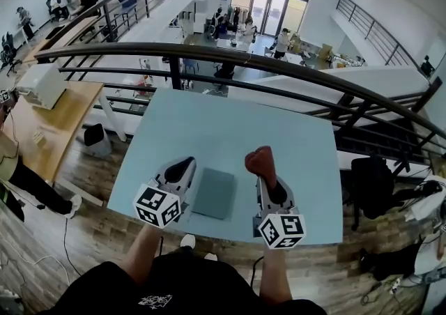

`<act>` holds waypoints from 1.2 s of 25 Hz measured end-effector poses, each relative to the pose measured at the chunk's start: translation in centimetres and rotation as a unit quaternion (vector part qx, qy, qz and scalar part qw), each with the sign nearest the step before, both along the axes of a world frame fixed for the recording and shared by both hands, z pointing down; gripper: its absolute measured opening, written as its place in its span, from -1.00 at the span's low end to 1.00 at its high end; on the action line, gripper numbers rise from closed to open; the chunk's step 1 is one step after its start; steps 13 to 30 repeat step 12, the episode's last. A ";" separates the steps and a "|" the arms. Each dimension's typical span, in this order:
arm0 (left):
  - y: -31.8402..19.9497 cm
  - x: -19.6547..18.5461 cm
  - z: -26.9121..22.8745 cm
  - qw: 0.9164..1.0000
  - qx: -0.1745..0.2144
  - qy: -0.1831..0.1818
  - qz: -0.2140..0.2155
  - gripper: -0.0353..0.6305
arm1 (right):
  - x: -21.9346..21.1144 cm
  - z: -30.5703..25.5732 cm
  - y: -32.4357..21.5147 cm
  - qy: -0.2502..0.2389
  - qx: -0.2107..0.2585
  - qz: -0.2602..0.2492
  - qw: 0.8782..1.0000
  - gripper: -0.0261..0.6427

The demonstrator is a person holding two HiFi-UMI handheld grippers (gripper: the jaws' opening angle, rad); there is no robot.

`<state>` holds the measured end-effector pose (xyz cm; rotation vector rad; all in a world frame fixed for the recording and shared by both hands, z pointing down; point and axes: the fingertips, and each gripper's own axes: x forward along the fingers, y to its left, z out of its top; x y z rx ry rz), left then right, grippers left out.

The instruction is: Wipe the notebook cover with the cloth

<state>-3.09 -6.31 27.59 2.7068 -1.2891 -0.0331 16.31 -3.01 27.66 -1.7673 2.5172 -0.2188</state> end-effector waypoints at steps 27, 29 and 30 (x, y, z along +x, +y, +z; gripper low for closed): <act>-0.9 1.6 0.7 1.000 -0.009 0.001 0.003 -0.92 | 1.2 0.8 -1.0 0.005 -0.010 -0.005 1.000 -0.68; -0.9 1.6 0.7 1.000 -0.009 0.001 0.003 -0.92 | 1.2 0.8 -1.0 0.005 -0.010 -0.005 1.000 -0.68; -0.9 1.6 0.7 1.000 -0.009 0.001 0.003 -0.92 | 1.2 0.8 -1.0 0.005 -0.010 -0.005 1.000 -0.68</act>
